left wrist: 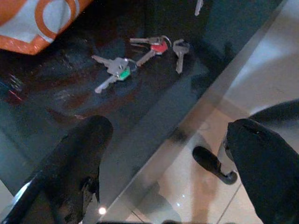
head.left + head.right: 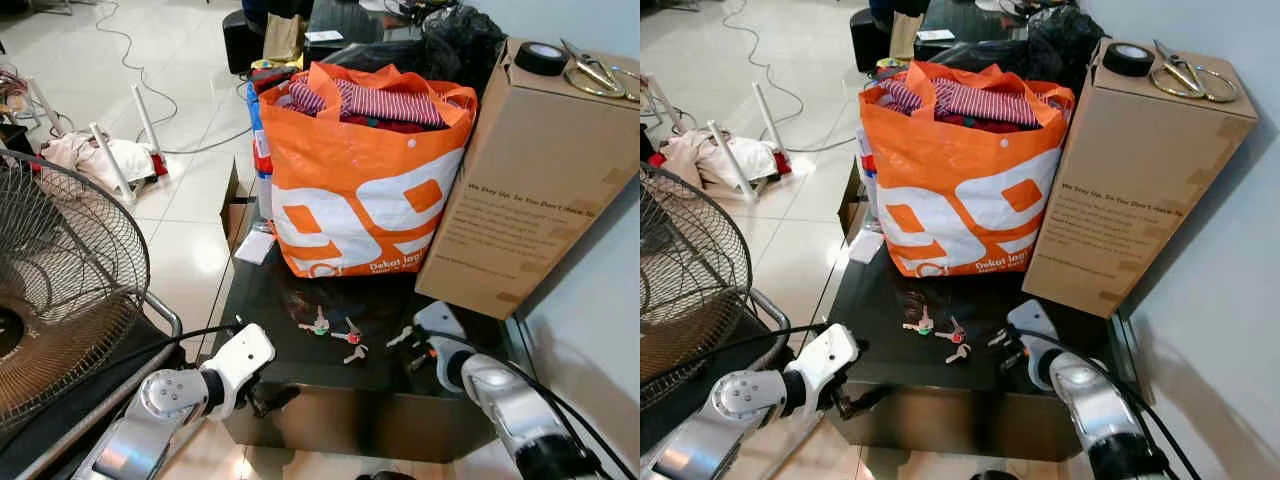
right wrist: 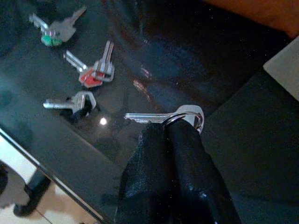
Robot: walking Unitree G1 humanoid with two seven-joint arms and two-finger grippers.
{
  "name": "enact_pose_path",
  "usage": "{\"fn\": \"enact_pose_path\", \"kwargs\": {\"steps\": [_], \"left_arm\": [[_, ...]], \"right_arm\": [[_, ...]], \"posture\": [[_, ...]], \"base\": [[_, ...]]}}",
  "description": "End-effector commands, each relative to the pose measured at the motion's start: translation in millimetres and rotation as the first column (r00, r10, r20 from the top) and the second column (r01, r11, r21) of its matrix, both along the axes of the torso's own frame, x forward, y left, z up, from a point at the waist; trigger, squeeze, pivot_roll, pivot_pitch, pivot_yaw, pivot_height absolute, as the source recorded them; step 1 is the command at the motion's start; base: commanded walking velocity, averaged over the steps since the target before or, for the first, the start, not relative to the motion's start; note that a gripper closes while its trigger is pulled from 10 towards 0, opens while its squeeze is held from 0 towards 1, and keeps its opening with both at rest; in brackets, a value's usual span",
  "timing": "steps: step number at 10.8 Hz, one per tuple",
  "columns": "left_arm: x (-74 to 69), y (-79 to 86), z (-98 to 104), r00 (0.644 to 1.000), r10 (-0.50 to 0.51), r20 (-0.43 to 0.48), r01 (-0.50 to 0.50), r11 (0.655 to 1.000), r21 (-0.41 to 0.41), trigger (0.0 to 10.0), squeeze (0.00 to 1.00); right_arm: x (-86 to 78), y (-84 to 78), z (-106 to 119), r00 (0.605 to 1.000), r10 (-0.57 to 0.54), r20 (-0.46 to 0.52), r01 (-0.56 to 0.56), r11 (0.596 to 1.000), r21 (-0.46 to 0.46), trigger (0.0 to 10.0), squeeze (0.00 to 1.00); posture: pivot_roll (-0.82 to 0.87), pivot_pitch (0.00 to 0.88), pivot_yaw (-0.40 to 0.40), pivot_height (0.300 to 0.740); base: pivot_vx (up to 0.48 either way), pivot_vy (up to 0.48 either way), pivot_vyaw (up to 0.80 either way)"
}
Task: Hang keys on a hook
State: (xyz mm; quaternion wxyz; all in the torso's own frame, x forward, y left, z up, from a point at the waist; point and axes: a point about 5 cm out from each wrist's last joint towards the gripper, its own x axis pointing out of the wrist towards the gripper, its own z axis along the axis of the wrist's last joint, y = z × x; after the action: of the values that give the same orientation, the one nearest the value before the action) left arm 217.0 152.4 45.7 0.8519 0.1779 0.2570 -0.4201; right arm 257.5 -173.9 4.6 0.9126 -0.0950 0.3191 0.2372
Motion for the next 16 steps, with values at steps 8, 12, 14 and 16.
{"fn": "enact_pose_path", "kwargs": {"steps": [8, 12, 14, 16], "left_arm": [[2.0, -0.4, 9.7, 0.979, 0.142, 0.147, -0.138, 0.99, -0.041, 10.0, 0.22], [21.5, -1.9, 50.0, 0.845, 0.388, 0.369, -0.329, 0.92, -0.215, 10.0, 0.15], [18.9, -1.3, 55.8, 0.816, 0.428, 0.387, -0.363, 0.902, -0.232, 10.0, 0.1], [21.3, 1.1, 62.9, 0.757, 0.493, 0.429, -0.421, 0.87, -0.257, 10.0, 0.11]], "right_arm": [[-9.2, 13.0, 25.1, 0.967, -0.235, 0.104, 0.213, 0.96, 0.183, 0.0, 0.0], [-3.1, 16.6, 84.8, 0.887, -0.41, 0.215, 0.165, 0.714, 0.68, 2.3, 0.0], [-7.8, 15.4, 93.7, 0.884, -0.402, 0.236, 0.134, 0.704, 0.697, 0.0, 0.0], [-10.0, 16.4, 96.9, 0.88, -0.401, 0.253, 0.164, 0.758, 0.631, 0.9, 0.0]], "posture": [[0.02, 0.0, -0.038, 0.74], [0.02, 0.0, -0.041, 0.74], [0.01, 0.0, -0.034, 0.74], [0.02, 0.0, -0.044, 0.74]], "base": [[0.0, 0.0, 0.0], [0.0, 0.0, 0.0], [0.0, 0.0, 0.0], [0.0, 0.0, 0.0]]}}
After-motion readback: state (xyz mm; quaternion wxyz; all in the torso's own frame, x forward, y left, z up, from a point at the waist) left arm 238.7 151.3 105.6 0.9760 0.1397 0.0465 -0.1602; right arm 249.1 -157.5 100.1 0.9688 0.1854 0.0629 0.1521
